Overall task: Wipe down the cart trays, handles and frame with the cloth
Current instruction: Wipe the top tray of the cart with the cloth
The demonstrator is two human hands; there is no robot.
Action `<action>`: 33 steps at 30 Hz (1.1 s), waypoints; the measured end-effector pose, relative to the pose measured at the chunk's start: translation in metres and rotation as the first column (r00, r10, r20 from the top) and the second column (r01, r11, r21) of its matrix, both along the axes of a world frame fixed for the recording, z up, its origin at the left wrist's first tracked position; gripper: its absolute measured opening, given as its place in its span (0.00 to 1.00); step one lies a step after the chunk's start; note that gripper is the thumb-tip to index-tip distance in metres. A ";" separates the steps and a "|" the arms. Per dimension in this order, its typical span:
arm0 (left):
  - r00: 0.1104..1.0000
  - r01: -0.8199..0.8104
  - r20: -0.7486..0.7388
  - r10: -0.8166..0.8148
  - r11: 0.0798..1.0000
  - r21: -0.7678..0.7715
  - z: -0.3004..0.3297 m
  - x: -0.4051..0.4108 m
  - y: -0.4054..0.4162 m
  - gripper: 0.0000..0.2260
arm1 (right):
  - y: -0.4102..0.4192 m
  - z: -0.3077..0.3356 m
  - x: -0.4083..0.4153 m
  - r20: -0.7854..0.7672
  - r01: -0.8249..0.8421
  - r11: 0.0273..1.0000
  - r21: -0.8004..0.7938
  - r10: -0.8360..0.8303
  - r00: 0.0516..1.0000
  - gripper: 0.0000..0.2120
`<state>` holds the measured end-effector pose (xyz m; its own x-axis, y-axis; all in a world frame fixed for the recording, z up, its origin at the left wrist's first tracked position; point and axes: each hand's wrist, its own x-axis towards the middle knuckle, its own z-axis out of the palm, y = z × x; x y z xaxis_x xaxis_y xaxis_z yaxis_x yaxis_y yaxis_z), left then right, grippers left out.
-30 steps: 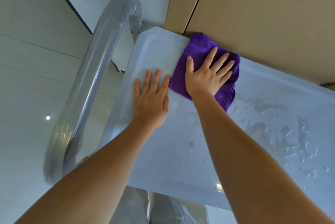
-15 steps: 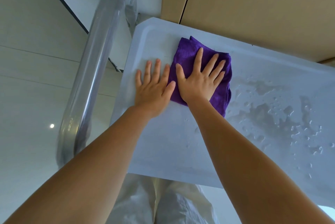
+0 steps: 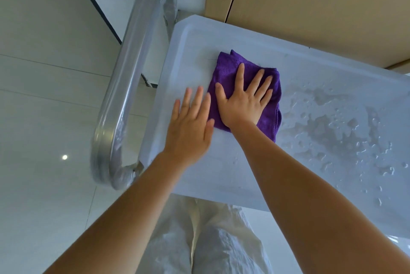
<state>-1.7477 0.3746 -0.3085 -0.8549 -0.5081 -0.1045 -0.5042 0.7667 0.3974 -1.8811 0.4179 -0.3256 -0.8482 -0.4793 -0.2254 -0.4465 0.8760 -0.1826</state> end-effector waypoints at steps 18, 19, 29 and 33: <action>0.931 -0.049 0.362 -0.052 0.964 0.263 -0.001 0.045 0.039 0.42 | 0.035 0.001 0.040 -0.032 -0.129 0.992 0.009 0.129 0.991 0.34; 0.925 -0.054 0.375 -0.056 0.960 0.275 0.002 0.045 0.039 0.40 | 0.040 0.001 0.046 -0.033 -0.137 0.991 0.006 0.137 0.990 0.34; 0.916 -0.075 0.393 -0.082 0.927 0.368 0.015 0.044 0.037 0.41 | 0.075 0.003 0.086 0.006 -0.290 0.954 0.073 0.291 0.957 0.32; 0.912 -0.072 0.404 -0.075 0.939 0.336 0.012 0.045 0.037 0.38 | 0.086 0.003 0.095 -0.017 -0.358 0.933 0.038 0.358 0.933 0.31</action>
<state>-1.7026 0.4113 -0.2960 -0.7008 -0.3781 -0.6049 -0.6755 0.6243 0.3924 -1.7863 0.5034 -0.3223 -0.6268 -0.7447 -0.2292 -0.7354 0.6626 -0.1420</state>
